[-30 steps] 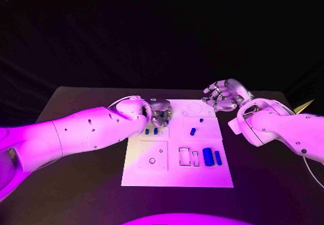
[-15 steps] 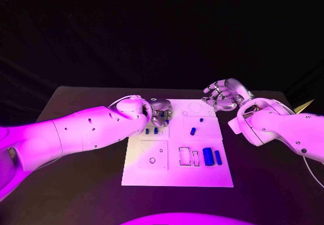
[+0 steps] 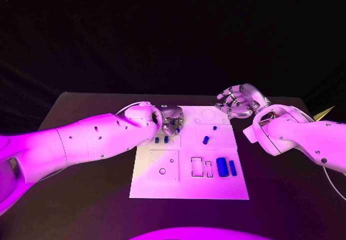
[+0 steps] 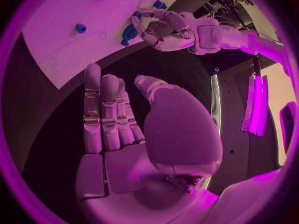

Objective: Assemble the parts on the task board

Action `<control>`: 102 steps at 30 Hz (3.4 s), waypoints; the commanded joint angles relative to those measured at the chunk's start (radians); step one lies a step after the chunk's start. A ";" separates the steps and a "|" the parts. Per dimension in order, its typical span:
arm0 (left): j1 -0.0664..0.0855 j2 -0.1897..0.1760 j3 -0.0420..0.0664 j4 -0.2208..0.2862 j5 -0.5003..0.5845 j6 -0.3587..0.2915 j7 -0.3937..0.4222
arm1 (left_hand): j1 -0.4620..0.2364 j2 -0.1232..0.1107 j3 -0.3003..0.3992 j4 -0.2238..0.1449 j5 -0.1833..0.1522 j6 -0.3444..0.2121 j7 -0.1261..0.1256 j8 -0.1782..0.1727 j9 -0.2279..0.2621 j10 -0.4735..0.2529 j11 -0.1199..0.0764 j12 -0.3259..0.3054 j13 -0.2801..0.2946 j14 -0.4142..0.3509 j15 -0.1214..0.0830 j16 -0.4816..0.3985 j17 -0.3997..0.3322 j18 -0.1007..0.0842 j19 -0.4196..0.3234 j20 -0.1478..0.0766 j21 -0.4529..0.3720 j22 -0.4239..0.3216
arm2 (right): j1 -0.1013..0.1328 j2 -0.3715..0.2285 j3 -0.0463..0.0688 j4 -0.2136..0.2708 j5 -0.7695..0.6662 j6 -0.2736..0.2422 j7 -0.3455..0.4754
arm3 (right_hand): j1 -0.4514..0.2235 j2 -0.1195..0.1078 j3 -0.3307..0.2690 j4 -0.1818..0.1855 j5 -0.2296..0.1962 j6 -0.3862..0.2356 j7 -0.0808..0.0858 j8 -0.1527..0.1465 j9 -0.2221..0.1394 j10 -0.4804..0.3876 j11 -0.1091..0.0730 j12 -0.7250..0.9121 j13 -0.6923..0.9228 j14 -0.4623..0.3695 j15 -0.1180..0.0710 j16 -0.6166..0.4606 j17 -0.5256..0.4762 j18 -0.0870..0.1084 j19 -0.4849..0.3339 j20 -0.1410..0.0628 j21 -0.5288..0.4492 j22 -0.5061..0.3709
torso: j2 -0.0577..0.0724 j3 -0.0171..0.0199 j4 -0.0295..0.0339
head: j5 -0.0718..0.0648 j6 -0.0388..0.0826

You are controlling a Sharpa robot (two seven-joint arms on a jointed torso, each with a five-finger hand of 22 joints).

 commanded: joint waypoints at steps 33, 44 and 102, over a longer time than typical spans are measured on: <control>-0.001 -0.203 0.077 0.153 0.167 -0.012 -0.044 | -0.043 0.004 -0.010 -0.003 -0.005 0.020 0.001 -0.025 0.007 0.018 0.002 -0.042 -0.002 0.016 0.003 0.010 0.007 -0.018 0.010 0.001 0.009 0.009 | -0.003 -0.002 0.000 -0.007 -0.007 0.010 -0.002 | -0.012 0.000 -0.002 -0.005 0.004 0.001 -0.003 0.006 -0.002 0.009 -0.002 -0.008 -0.005 0.000 -0.001 -0.011 0.003 0.012 0.009 0.002 -0.011 -0.005 | -0.007 -0.0001 0.0070 | 0.006 0.011; -0.012 -0.202 0.075 0.134 0.174 -0.005 -0.039 | -0.054 0.000 -0.012 0.002 -0.006 0.020 0.001 -0.032 0.007 0.018 0.003 -0.051 -0.003 0.012 0.004 0.007 -0.001 -0.017 0.004 0.002 0.003 0.003 | -0.006 -0.003 0.000 -0.006 -0.007 0.008 -0.001 | -0.014 -0.001 -0.002 -0.005 0.004 0.001 -0.003 0.006 -0.002 0.009 -0.002 -0.010 -0.007 0.000 -0.001 -0.013 0.003 0.012 0.010 0.002 -0.014 -0.008 | -0.007 0.0005 0.0054 | 0.010 0.008; -0.043 -0.149 0.056 0.076 0.150 0.025 0.002 | -0.037 -0.001 -0.014 -0.032 -0.008 0.043 -0.006 -0.041 0.018 0.049 -0.006 -0.053 0.011 0.027 -0.003 0.023 0.029 -0.019 0.013 0.000 0.009 0.014 | -0.007 -0.005 0.000 -0.003 -0.006 0.012 -0.001 | -0.030 0.005 -0.005 0.003 0.009 0.001 -0.002 0.008 -0.005 0.013 -0.001 -0.015 -0.015 0.003 0.000 -0.021 0.008 0.011 0.016 0.003 -0.025 -0.018 | -0.007 0.0006 0.0050 | 0.004 0.000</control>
